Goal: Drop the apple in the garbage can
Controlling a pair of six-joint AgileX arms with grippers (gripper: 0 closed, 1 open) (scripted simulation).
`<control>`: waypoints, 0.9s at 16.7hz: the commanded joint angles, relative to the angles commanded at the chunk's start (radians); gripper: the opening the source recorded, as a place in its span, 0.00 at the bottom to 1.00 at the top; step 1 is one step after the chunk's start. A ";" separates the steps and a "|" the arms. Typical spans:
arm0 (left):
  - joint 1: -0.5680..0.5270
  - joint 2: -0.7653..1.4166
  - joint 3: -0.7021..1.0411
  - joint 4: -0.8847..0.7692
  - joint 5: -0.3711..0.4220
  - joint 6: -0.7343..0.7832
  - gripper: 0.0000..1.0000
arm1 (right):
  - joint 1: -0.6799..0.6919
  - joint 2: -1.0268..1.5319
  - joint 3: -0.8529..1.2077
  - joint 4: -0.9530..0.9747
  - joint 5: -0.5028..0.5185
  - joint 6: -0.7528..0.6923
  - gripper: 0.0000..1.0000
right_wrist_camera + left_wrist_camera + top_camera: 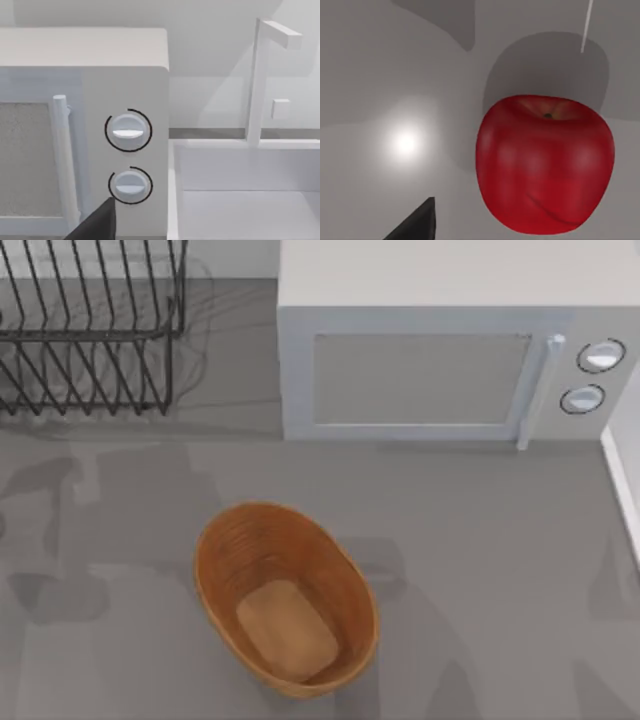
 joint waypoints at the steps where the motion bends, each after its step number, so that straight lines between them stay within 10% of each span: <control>1: 0.001 0.017 0.022 -0.011 -0.001 0.012 1.00 | 0.000 0.000 0.000 0.000 0.000 0.000 1.00; 15: 0.003 0.075 -0.023 0.086 -0.002 0.034 1.00 | 0.000 0.000 0.000 0.000 0.000 0.000 1.00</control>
